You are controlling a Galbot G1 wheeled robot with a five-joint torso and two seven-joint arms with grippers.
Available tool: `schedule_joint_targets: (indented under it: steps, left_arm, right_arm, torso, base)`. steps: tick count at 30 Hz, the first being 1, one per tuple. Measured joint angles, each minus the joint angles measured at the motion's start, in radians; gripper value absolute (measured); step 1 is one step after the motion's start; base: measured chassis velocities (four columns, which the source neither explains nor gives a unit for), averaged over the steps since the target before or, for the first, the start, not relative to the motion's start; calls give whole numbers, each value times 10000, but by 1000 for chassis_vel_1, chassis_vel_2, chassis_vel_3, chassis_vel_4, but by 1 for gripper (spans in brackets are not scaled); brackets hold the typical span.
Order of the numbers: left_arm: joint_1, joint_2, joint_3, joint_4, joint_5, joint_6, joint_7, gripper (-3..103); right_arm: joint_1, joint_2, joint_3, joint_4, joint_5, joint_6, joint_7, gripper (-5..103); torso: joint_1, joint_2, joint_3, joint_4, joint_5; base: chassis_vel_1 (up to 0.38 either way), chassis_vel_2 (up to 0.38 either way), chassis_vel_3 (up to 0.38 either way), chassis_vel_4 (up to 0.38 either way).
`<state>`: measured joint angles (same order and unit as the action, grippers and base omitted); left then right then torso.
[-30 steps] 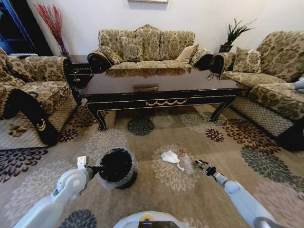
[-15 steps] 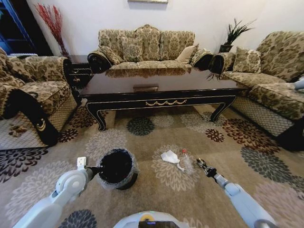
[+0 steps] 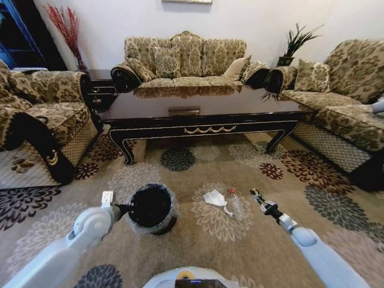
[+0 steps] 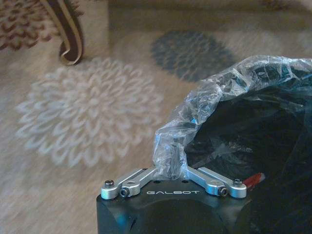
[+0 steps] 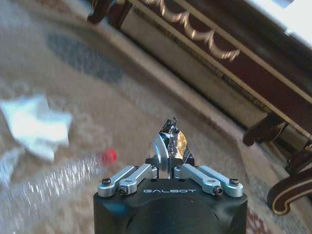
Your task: Move to the front of the table and pick up the trash from the floor, then place it into the trash bin.
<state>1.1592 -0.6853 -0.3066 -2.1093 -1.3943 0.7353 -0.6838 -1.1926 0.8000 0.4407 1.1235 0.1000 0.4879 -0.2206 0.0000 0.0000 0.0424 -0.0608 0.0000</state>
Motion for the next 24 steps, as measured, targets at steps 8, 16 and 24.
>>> schedule_joint_targets:
  steps: [8, 16, 24]
  left_arm:
    - [-1921, -95, 2099, 664, -473, 3, -454, 0]
    - [-4854, -795, 4896, 1731, -1768, -6, -1131, 0]
    - [-6412, -1461, 6789, 2324, -2199, -2, -1496, 0]
  right_arm:
    - [-1110, -483, 427, 2243, 1253, -287, -9, 10]
    - [-2073, -997, 1083, 4782, 2051, -758, -16, 10]
    - [-2841, -1002, 1238, 7620, 1886, -1371, 81, 10]
  torso:
    - [0, -1, 1, 8, 0]
    - [0, -1, 2, 0, -2]
    - [0, -1, 1, 4, 1]
  base:
    - [0, 0, 0, 0]
    - [0, 0, 0, 0]
    - [0, 0, 0, 0]
